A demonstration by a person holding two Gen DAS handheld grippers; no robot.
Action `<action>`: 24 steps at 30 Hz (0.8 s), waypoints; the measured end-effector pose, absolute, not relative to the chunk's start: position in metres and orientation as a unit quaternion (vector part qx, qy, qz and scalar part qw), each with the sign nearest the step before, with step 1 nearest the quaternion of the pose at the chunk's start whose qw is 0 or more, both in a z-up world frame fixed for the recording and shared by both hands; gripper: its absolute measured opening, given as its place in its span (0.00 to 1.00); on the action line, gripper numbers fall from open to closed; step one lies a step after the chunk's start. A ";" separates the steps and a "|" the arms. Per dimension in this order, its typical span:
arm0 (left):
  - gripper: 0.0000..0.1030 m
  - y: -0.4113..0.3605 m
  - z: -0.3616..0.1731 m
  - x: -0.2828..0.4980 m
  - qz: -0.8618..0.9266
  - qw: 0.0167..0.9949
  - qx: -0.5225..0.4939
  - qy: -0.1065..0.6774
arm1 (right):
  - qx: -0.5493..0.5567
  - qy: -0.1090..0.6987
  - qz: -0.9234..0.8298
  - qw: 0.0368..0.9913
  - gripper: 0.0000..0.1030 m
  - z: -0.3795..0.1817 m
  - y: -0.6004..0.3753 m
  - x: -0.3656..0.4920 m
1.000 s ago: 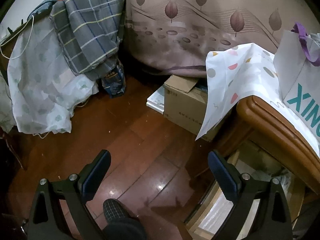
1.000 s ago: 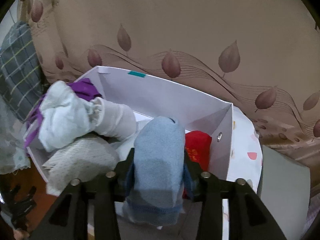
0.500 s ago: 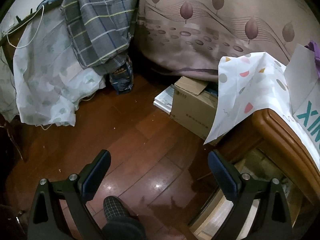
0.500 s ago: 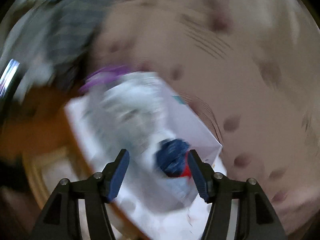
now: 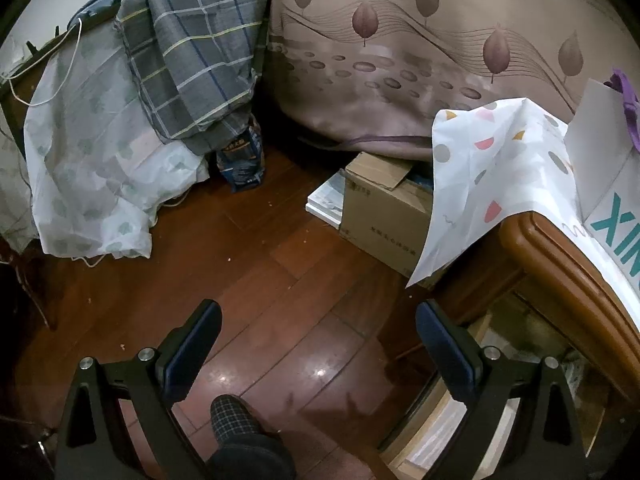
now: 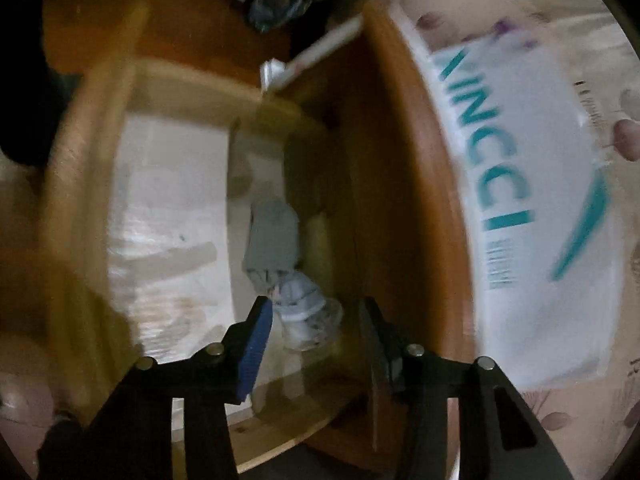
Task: Take underwear out of drawer
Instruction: 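Move the open right tool back down into the drawer, then grasp the grey sock bundle with floral print in the drawer with the right tool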
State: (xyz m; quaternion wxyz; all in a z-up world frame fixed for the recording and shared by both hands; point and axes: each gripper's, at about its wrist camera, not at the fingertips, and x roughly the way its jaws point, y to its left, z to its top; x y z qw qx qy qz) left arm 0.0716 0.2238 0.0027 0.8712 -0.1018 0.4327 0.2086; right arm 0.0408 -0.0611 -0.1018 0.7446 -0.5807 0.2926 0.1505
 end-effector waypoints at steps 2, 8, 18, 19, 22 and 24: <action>0.94 0.224 0.003 0.071 0.211 0.870 -0.101 0.433 | -0.596 0.293 0.141 0.734 0.40 -0.121 -0.062 0.051; 0.94 0.221 0.002 0.072 0.209 0.870 -0.095 0.436 | -0.605 0.307 0.112 0.726 0.40 -0.160 -0.069 0.076; 0.94 0.212 -0.002 0.075 0.205 0.871 -0.070 0.442 | -0.606 0.303 0.084 0.730 0.39 -0.191 -0.072 0.089; 0.94 0.212 -0.003 0.076 0.205 0.870 -0.069 0.442 | -0.607 0.305 0.085 0.729 0.39 -0.195 -0.073 0.090; 0.94 0.210 -0.004 0.077 0.209 0.869 -0.061 0.443 | -0.612 0.298 0.071 0.729 0.39 -0.203 -0.077 0.095; 0.94 0.210 -0.005 0.077 0.208 0.869 -0.062 0.444 | -0.601 0.305 0.070 0.735 0.39 -0.206 -0.079 0.100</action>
